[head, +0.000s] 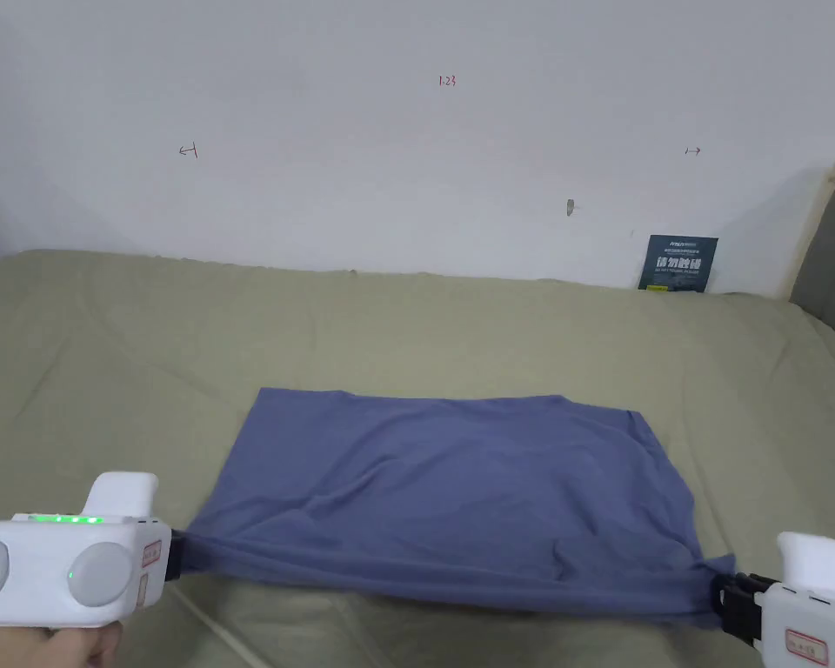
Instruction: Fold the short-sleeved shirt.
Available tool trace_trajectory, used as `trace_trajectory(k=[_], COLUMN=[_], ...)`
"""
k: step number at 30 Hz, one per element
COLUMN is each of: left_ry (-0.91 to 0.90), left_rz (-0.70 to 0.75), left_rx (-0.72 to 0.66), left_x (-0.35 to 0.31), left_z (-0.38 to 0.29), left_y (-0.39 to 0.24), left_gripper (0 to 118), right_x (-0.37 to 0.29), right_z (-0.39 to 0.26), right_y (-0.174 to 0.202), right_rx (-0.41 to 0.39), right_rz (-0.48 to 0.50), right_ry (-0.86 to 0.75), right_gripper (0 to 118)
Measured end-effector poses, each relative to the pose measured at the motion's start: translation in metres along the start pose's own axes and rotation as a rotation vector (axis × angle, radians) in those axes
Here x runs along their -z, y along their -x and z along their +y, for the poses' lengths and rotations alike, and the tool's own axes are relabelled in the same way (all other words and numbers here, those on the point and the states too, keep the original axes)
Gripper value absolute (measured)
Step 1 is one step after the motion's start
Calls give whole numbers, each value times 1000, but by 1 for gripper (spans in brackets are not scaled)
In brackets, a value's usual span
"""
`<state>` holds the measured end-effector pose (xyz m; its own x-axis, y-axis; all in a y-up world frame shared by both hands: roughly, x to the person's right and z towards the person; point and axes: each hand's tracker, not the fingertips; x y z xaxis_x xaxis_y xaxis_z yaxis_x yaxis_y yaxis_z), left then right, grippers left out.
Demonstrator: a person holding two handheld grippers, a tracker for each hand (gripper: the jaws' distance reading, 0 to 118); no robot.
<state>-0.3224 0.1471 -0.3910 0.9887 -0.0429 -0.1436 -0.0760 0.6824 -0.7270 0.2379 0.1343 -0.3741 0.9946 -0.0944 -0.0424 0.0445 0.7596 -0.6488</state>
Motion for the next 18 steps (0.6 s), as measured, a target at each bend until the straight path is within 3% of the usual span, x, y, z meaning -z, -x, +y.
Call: trace_trajectory(k=[3, 10, 14, 16, 18], left_ry=[4, 36, 72, 84, 94], left_rz=[-18, -37, -57, -58, -57], left_rx=[-11, -27, -60, -64, -54], left_x=[-15, -23, -15, -10, -6], left_z=[-24, -58, -71, -75, -78], left_y=[3, 11, 14, 12, 9], left_gripper=[0, 0, 0, 0, 4], right_x=[-19, -28, -9, 4, 9], right_z=[-17, -55, -66, -74, -80], right_y=[0, -11, -11, -19, -19], right_rx=[-12, 53, 43, 79, 76], right_rz=[4, 3, -20, -17, -35], right_ry=[15, 66, 117, 161, 167], right_gripper=[1, 1, 2, 2, 10])
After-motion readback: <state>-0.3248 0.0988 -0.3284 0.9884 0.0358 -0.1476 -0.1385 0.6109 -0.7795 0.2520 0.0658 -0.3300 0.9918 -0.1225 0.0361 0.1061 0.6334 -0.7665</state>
